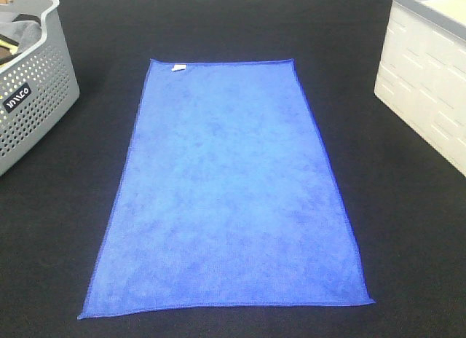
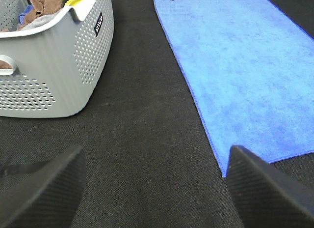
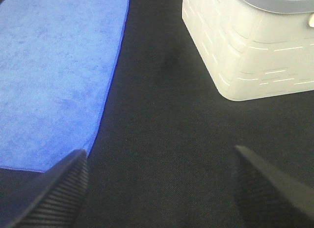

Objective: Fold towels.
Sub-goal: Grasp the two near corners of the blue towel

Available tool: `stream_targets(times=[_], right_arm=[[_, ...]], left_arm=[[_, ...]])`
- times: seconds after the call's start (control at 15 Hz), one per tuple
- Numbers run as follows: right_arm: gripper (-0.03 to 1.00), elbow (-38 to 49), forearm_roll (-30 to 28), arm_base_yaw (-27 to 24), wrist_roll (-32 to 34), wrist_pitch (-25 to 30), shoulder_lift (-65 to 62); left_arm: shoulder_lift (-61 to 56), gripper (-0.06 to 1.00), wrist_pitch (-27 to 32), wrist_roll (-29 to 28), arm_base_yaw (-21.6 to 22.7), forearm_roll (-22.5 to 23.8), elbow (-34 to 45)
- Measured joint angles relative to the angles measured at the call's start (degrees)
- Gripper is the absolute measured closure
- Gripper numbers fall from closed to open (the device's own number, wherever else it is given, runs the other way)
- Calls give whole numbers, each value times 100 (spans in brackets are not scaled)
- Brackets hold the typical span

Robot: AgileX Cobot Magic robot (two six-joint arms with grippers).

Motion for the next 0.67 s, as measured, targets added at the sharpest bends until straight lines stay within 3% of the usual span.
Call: stream_targets(times=[0.67], right_arm=[[21,0,0,0,0,0,0]], left_arm=[[0,19,0,0,0,0,0]])
